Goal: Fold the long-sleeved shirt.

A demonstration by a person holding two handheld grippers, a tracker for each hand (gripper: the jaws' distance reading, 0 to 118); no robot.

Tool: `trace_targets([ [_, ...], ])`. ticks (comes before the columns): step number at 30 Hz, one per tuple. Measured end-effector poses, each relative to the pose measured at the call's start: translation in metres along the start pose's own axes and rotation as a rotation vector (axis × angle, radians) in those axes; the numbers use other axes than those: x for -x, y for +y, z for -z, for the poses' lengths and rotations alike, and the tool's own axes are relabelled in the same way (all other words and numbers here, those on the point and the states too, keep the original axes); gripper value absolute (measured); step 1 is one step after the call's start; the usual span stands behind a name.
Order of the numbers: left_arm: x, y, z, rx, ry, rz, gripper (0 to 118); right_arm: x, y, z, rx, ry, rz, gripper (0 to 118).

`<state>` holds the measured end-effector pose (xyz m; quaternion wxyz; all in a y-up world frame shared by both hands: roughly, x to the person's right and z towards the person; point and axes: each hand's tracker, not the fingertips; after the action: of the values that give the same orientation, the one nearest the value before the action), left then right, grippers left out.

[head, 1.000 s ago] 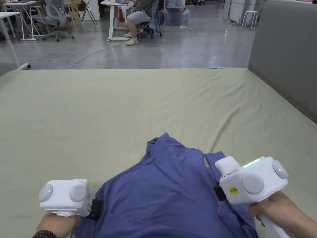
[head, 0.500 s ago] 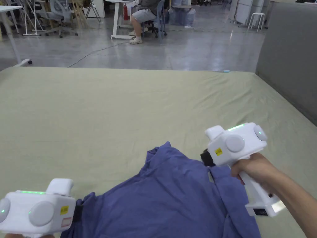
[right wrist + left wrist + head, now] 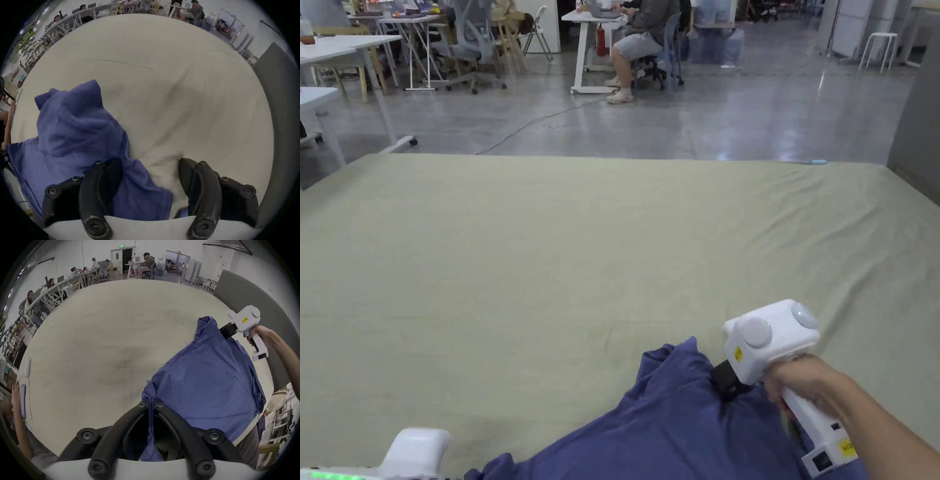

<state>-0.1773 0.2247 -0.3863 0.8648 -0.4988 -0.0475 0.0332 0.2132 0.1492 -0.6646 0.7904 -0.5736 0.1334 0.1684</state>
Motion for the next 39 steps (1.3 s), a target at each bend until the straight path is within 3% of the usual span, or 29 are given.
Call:
trace_targets([
  [2,-0.002,0.003,0.004,0.012,0.004,0.013,0,0.000,0.001,-0.015,0.016,0.035,-0.011,45],
  [3,-0.004,0.003,0.007,0.010,0.011,0.024,0,0.007,-0.002,-0.020,0.022,0.004,-0.108,16],
  [4,-0.006,0.004,0.009,0.011,0.018,0.033,0,0.014,-0.005,-0.022,0.033,-0.067,-0.199,0],
  [5,-0.007,0.006,0.011,0.011,0.021,0.036,0,0.018,-0.006,-0.028,0.014,-0.092,-0.224,0],
  [9,-0.006,0.025,-0.002,-0.051,0.024,0.009,0,0.007,-0.006,-0.073,-0.100,-0.063,-0.102,0],
  [13,-0.004,0.069,-0.043,-0.186,0.022,0.007,0,-0.026,0.006,-0.169,-0.245,-0.045,-0.063,0],
  [16,-0.007,0.117,-0.084,-0.316,0.029,0.015,0,-0.046,0.018,-0.250,-0.370,-0.186,-0.077,0],
  [21,-0.010,0.215,-0.162,-0.543,0.072,0.021,0,-0.086,0.038,-0.388,-0.546,-0.237,0.007,0],
  [24,-0.012,0.289,-0.204,-0.615,0.067,0.027,0,-0.104,0.059,-0.461,-0.648,-0.383,0.028,0],
  [27,-0.025,0.357,-0.250,-0.670,0.040,0.003,0,-0.121,0.077,-0.528,-0.744,-0.442,0.115,0],
  [29,-0.042,0.393,-0.281,-0.751,0.093,0.069,0,-0.134,0.085,-0.568,-0.829,-0.454,0.173,0],
  [31,-0.055,0.418,-0.304,-0.795,0.110,0.089,0,-0.141,0.087,-0.596,-0.880,-0.484,0.229,0],
  [34,-0.069,0.440,-0.327,-0.833,0.102,0.101,0,-0.148,0.087,-0.619,-0.904,-0.541,0.236,0],
  [39,-0.081,0.453,-0.326,-0.858,0.136,0.095,0,-0.159,0.083,-0.621,-0.959,-0.508,0.312,0],
])
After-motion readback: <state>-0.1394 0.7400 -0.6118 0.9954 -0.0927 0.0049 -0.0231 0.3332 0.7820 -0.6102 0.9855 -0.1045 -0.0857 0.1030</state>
